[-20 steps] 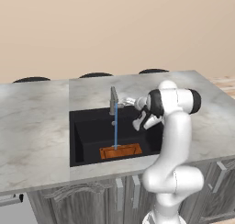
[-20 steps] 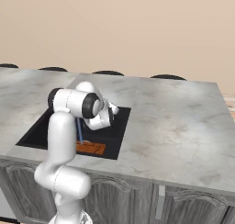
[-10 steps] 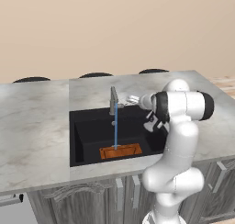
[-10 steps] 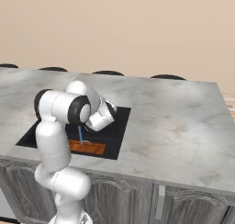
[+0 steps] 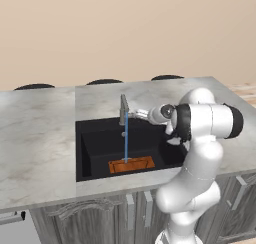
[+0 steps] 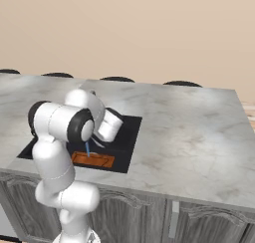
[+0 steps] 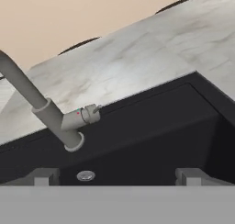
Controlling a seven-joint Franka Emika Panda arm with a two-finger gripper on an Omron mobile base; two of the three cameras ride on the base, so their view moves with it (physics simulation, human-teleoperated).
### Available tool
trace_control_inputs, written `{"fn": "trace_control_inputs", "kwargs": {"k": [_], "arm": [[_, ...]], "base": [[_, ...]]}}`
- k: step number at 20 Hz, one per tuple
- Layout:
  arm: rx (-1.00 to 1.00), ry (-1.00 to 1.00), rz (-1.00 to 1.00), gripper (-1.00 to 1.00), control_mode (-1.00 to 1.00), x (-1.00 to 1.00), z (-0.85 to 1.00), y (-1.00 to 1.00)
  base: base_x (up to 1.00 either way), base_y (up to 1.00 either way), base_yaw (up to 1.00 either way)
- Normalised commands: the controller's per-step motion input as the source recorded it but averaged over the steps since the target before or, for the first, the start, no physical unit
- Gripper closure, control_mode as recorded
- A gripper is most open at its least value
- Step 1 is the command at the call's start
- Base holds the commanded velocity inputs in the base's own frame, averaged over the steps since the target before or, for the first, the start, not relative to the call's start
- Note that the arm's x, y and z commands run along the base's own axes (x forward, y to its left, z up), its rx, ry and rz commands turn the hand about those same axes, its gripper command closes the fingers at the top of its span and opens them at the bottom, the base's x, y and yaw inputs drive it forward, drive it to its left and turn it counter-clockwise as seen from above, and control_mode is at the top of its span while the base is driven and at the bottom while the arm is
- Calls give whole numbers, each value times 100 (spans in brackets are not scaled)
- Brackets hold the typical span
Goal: Turn on the sink faucet with hot water and rinse the cutting board for ten seconds, then turn off the faucet. Push the cutting board to reach the water if necessary.
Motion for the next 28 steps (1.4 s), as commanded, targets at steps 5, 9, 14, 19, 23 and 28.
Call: {"fn": "trace_control_inputs", "kwargs": {"k": [5, 9, 14, 19, 23, 28], "arm": [[1, 31, 19, -100, -100, 0, 80, -28], [0, 17, 8, -100, -100, 0, 77, -11], [0, 5, 0, -100, -100, -7, 75, 0], [0, 7, 0, -100, -100, -7, 77, 0], [0, 14, 0, -100, -100, 0, 61, 0], [0, 15, 0, -100, -100, 1, 70, 0]], "base": [[0, 0, 0], [0, 0, 0], [0, 0, 0], [0, 0, 0], [0, 0, 0], [0, 0, 0]]}}
